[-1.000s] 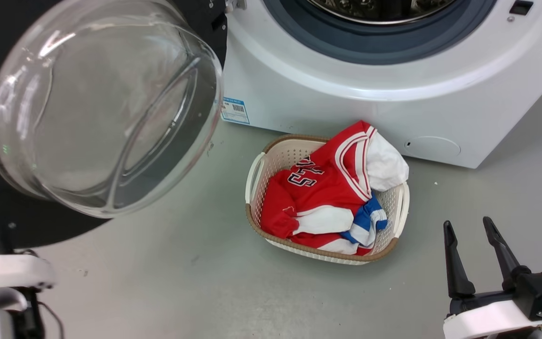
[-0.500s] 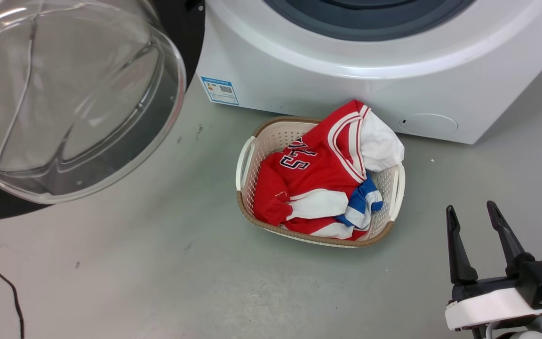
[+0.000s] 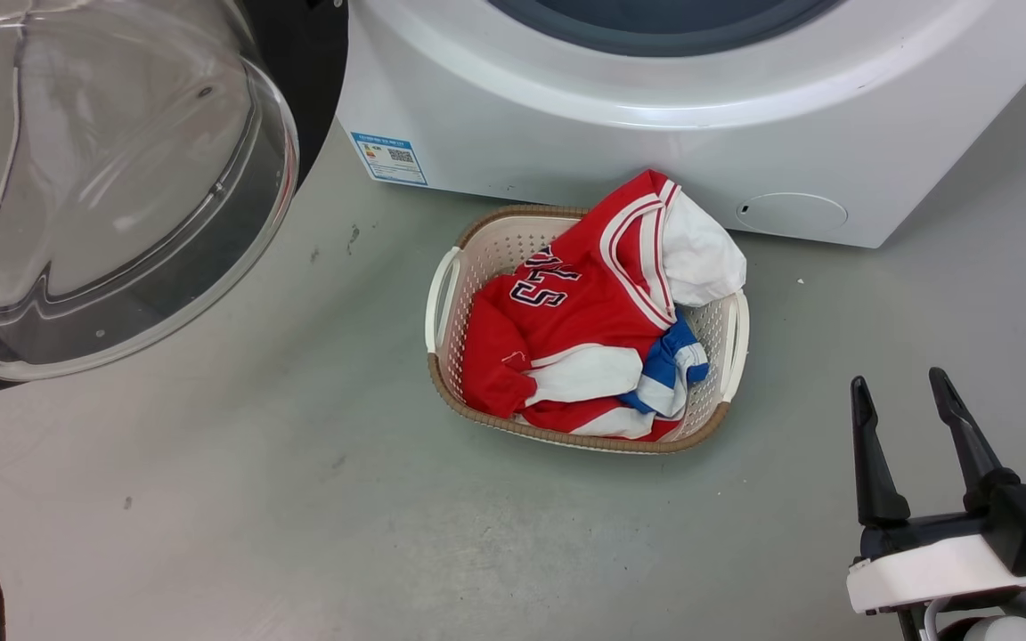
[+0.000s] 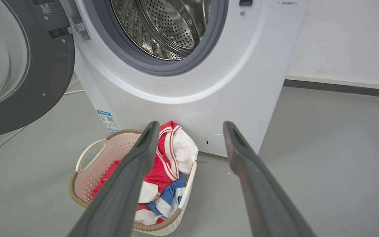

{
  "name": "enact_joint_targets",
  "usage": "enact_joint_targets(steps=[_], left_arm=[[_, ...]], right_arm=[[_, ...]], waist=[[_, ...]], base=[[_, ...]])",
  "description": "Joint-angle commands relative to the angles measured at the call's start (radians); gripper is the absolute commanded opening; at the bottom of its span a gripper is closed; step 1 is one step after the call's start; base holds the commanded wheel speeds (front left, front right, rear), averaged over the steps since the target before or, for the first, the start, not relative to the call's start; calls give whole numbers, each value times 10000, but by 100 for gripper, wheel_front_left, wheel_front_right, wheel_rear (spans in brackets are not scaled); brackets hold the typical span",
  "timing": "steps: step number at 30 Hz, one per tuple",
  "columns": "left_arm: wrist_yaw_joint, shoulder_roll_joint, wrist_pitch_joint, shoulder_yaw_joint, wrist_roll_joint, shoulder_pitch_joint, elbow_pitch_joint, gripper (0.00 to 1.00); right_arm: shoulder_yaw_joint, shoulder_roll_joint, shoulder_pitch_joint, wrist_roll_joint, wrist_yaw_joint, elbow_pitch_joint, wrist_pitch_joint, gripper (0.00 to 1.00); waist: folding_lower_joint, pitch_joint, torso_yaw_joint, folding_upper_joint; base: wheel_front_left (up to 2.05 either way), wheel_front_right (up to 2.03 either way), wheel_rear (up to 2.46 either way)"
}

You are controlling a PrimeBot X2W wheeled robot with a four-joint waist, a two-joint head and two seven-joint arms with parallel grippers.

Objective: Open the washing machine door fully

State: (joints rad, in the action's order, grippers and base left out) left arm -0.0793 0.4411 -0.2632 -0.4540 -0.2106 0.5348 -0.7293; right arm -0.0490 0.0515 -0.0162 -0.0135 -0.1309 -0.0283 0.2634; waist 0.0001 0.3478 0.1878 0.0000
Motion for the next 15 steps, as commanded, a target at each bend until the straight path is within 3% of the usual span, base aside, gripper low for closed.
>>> enact_joint_targets(steps=[1,15], left_arm=[[-39,111,-23,-58,92,144,-21,0],[-253,-581,-23,-261,702,-1114,1317,0]], right_arm=[[-3,-25,-91,10,4,14,17,100],[68,-25,355,-418,4,-215,17,100]], waist=[[-1,-42,-7,0],[-1,-1231,4,0]], base=[[0,0,0],[0,0,0]])
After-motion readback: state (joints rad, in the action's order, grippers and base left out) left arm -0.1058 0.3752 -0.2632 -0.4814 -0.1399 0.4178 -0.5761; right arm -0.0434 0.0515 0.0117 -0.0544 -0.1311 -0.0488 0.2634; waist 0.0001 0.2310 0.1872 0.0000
